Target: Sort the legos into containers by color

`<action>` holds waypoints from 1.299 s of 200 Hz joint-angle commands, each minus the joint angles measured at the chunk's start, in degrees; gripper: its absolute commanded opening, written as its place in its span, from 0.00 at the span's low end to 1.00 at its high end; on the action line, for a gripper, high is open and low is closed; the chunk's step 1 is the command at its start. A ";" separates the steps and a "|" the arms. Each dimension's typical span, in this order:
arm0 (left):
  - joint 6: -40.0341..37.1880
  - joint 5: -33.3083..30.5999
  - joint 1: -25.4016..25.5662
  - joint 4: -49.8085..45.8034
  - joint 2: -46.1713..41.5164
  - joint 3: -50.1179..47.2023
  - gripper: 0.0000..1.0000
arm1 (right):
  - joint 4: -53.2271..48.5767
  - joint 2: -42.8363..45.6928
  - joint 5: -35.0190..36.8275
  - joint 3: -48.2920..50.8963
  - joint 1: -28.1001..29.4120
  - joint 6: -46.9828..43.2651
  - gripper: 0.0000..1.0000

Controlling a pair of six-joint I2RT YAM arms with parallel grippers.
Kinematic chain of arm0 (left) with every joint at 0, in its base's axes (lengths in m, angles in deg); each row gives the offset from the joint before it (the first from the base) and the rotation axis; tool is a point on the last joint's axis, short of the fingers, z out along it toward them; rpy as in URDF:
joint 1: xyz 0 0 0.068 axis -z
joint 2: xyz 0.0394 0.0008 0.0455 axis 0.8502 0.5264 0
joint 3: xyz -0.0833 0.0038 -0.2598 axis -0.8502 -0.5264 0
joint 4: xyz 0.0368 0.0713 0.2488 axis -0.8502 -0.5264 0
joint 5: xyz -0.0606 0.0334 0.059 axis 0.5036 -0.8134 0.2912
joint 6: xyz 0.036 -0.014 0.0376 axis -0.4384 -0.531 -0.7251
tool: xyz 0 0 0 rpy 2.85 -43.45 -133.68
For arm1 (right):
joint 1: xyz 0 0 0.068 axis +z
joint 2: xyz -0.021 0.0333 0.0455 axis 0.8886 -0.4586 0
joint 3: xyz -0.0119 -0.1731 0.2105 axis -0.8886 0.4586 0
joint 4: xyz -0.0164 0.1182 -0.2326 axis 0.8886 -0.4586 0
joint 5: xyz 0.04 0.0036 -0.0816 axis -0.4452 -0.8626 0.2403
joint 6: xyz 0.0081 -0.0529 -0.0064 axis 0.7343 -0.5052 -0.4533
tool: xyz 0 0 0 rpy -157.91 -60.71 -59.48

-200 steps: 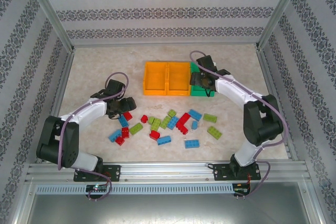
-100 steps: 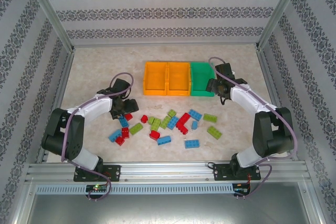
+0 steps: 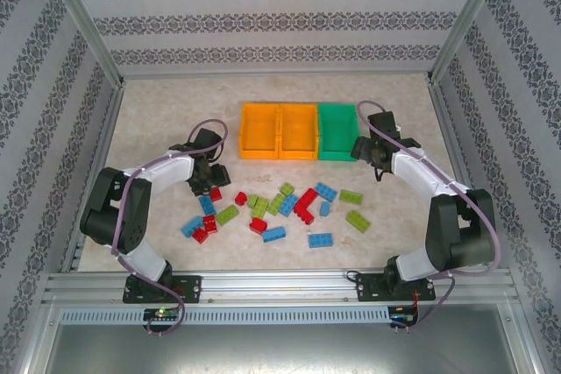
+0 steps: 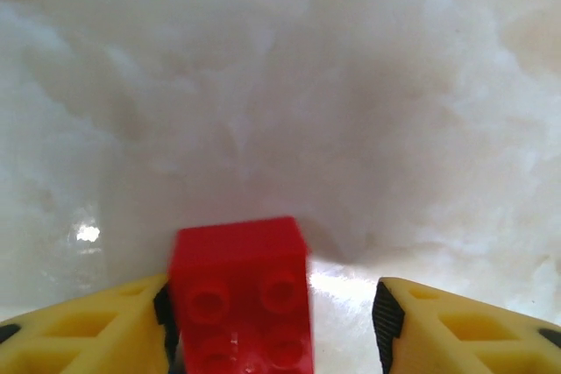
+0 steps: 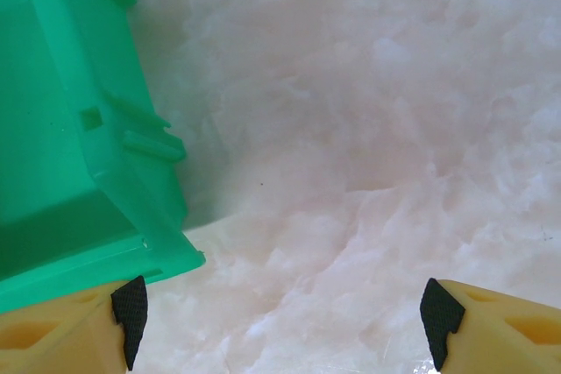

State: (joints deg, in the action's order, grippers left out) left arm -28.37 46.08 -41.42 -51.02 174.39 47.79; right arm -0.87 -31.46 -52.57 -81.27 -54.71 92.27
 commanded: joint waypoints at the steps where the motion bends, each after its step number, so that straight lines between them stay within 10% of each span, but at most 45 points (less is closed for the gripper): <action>1: -0.64 -1.28 0.42 -2.43 1.37 1.74 0.54 | -0.13 1.71 -0.03 1.05 -0.33 -0.61 0.84; 182: -5.49 -3.40 0.55 -4.27 -3.84 3.68 0.29 | -1.83 5.88 0.28 6.32 -0.41 -0.87 0.83; 260: -14.31 -0.77 3.07 -3.97 -0.80 24.73 0.27 | -4.15 7.77 -2.31 8.21 4.42 0.68 0.82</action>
State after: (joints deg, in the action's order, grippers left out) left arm -37.62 44.84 -39.34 -54.70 170.39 65.98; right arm -2.16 -25.10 -54.69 -73.38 -53.01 92.32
